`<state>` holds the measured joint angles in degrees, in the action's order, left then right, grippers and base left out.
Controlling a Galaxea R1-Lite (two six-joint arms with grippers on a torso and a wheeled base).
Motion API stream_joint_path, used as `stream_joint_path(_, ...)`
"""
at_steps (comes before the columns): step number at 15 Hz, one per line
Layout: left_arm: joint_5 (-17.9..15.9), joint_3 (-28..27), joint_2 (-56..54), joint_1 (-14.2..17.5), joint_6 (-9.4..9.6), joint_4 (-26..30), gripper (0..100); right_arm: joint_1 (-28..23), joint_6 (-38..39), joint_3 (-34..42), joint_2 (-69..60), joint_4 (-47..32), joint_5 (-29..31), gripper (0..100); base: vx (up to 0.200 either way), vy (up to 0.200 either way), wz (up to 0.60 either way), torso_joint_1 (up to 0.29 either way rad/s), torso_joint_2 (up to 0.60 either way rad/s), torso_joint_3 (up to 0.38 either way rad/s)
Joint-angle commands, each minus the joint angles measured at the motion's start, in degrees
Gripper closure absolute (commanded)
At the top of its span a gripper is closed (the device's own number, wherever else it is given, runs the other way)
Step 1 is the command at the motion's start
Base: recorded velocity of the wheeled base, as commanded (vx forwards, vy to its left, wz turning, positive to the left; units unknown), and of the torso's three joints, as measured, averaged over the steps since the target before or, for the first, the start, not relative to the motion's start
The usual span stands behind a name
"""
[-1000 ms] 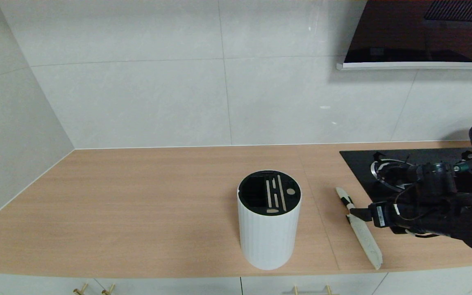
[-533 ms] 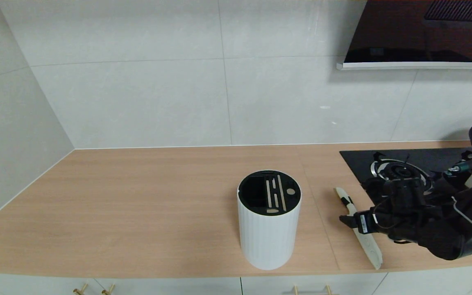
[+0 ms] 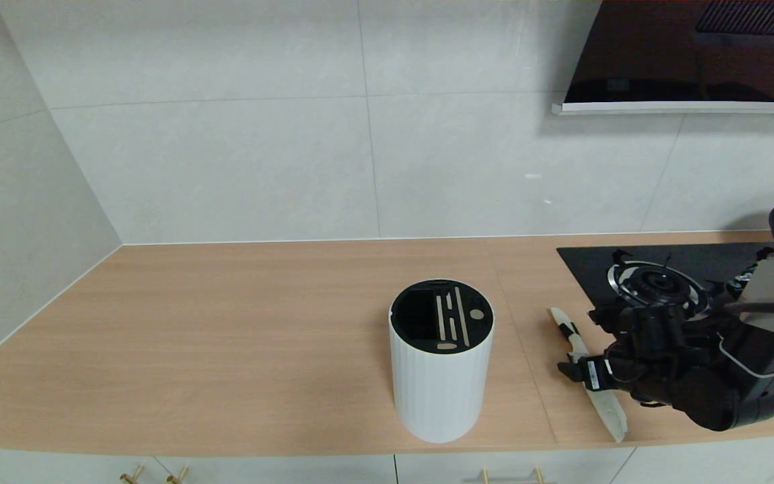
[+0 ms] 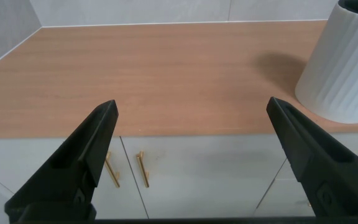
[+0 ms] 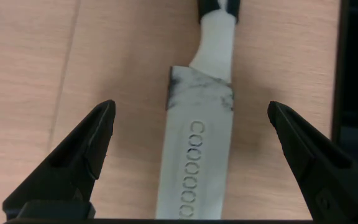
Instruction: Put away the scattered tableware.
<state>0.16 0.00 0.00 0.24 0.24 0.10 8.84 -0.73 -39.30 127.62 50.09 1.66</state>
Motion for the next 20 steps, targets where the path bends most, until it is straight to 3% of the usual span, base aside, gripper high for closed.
stream_joint_path(1, 0.0, 0.0, 0.0, 0.0, 0.02, 0.0, 0, 0.0, 0.0, -0.3, 0.7, 0.0, 0.0, 0, 0.0, 0.0, 0.0, 0.0, 0.0, 0.0)
stream_joint_path(13, 0.0, 0.0, 0.0, 0.0, 0.02, 0.0, 0, 0.0, 0.6, -1.8, 3.5, 1.8, 3.2, 0, 0.0, 0.0, 0.0, 0.0, 0.0, 0.0)
stream_joint_path(14, 0.0, 0.0, 0.0, 0.0, 0.02, 0.0, 0, 0.0, 0.6, -1.9, 3.6, 1.9, 3.4, 100, 0.0, 0.0, 0.0, 0.0, 0.0, 0.0)
stream_joint_path(20, 0.0, 0.0, 0.0, 0.0, 0.02, 0.0, 0, 0.0, 0.6, -2.2, 4.2, 2.2, 3.7, 100, 0.0, 0.0, 0.0, 0.0, 0.0, 0.0)
